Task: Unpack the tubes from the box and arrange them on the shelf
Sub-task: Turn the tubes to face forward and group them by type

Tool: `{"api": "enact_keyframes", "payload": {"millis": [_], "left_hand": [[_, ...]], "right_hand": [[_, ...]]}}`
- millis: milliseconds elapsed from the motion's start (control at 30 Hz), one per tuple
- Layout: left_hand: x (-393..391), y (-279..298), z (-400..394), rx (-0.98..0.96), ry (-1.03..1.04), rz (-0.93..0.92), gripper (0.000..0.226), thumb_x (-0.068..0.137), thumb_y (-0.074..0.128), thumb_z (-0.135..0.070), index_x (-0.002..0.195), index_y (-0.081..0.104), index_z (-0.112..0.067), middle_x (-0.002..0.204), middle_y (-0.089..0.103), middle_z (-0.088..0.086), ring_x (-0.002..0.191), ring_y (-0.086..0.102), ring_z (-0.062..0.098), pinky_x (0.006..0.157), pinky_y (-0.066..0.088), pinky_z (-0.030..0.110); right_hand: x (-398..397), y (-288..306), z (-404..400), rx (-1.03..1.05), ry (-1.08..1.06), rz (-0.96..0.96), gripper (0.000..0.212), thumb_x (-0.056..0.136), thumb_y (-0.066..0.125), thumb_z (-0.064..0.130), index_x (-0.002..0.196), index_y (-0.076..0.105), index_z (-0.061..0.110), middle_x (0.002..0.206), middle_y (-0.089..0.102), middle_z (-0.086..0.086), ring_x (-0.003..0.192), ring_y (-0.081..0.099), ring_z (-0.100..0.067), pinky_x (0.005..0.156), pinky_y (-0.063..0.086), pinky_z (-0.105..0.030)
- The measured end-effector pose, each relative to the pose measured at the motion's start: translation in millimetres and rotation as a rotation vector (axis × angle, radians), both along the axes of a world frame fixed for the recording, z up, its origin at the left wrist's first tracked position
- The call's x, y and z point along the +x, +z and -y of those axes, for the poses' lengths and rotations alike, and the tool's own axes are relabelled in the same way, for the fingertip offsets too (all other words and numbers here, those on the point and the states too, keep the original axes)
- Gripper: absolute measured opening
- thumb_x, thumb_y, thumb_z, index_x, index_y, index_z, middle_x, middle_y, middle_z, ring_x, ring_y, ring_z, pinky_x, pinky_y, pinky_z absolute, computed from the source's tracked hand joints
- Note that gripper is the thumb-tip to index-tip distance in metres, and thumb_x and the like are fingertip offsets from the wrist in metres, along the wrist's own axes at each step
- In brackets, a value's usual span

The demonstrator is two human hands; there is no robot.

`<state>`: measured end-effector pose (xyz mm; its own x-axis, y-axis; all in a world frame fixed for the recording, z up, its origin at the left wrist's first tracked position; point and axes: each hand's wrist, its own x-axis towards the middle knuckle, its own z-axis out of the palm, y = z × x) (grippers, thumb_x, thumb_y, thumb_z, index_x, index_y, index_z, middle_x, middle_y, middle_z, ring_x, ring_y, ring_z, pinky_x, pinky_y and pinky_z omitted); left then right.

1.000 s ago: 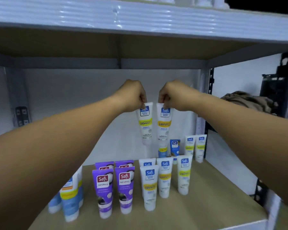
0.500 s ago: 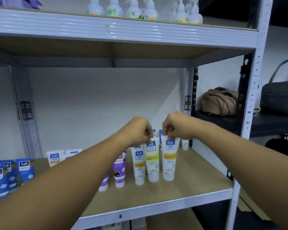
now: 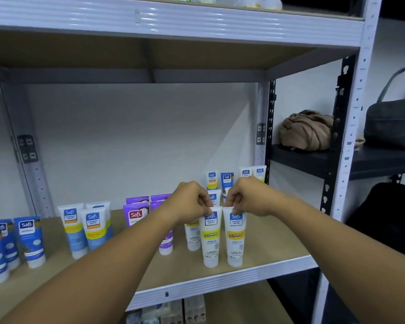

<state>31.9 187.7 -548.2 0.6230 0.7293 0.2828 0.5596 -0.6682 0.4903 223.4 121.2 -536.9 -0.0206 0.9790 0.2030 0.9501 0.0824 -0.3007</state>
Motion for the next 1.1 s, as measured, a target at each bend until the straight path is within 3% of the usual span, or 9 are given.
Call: {"api": "enact_keyframes", "payload": {"millis": [233,333,433,567,700,833,1000,1100], "left_hand": [[-18,-57,8,-0.357,0.033,0.523,0.024,0.075,0.085,-0.02,0.096,0.074,-0.018,0.087,0.077,-0.004,0.083,0.073,0.008,0.069,0.055,0.017],[-20,-97,21,-0.41,0.019,0.565,0.037,0.069,0.088,-0.017,0.103,0.072,-0.018,0.095,0.077,-0.004,0.088,0.073,0.009,0.074,0.056,0.018],[-17,-133,27,-0.436,0.071,0.585,0.044,0.064,0.09,-0.008,0.103,0.07,-0.014,0.094,0.077,-0.001,0.089,0.073,0.014,0.079,0.058,0.023],[-9,-157,32,-0.405,0.115,0.623,0.042,0.069,0.086,-0.004,0.105,0.069,-0.017,0.092,0.077,-0.007,0.088,0.073,0.008,0.079,0.058,0.021],[-8,-159,33,-0.347,0.125,0.585,0.044,0.075,0.083,-0.007,0.114,0.068,-0.021,0.098,0.076,-0.013,0.09,0.071,0.0,0.083,0.058,0.02],[-14,-156,32,-0.297,0.128,0.566,0.043,0.078,0.08,-0.006,0.102,0.063,-0.036,0.094,0.071,-0.022,0.087,0.068,-0.01,0.075,0.052,0.008],[-26,-155,19,-0.335,0.136,0.539,0.033,0.078,0.079,-0.004,0.105,0.068,-0.021,0.095,0.074,-0.013,0.086,0.07,-0.005,0.075,0.053,0.011],[-33,-155,11,-0.332,0.135,0.531,0.033,0.076,0.081,-0.004,0.099,0.068,-0.024,0.094,0.075,-0.011,0.085,0.071,-0.003,0.072,0.053,0.011]], "right_hand": [[14,-47,21,0.081,-0.047,-0.495,0.037,0.067,0.089,0.013,0.098,0.072,0.024,0.091,0.076,0.009,0.084,0.071,-0.004,0.079,0.06,-0.029],[12,-81,36,0.131,-0.085,-0.71,0.048,0.064,0.09,0.012,0.106,0.068,0.019,0.094,0.076,0.006,0.083,0.071,-0.004,0.07,0.056,-0.018],[5,-118,40,0.145,-0.153,-0.819,0.053,0.058,0.094,0.015,0.104,0.067,0.019,0.092,0.076,0.005,0.081,0.072,-0.007,0.072,0.058,-0.022],[-6,-154,38,0.204,-0.166,-0.792,0.047,0.06,0.093,0.026,0.1,0.068,0.025,0.092,0.076,0.012,0.084,0.071,-0.004,0.08,0.058,-0.024],[-10,-166,37,0.268,-0.167,-0.78,0.041,0.067,0.089,0.027,0.102,0.068,0.026,0.092,0.075,0.016,0.084,0.071,-0.001,0.078,0.056,-0.018],[-13,-166,27,0.263,-0.15,-0.758,0.039,0.07,0.088,0.021,0.104,0.068,0.025,0.089,0.075,0.014,0.085,0.07,0.004,0.076,0.052,-0.009],[-20,-169,5,0.268,-0.178,-0.809,0.046,0.072,0.085,0.007,0.109,0.062,0.023,0.093,0.074,0.011,0.086,0.07,0.003,0.076,0.053,-0.01],[-25,-170,-8,0.281,-0.207,-0.81,0.043,0.073,0.083,0.004,0.106,0.06,0.018,0.094,0.073,0.009,0.085,0.07,0.004,0.073,0.053,-0.01]]}}
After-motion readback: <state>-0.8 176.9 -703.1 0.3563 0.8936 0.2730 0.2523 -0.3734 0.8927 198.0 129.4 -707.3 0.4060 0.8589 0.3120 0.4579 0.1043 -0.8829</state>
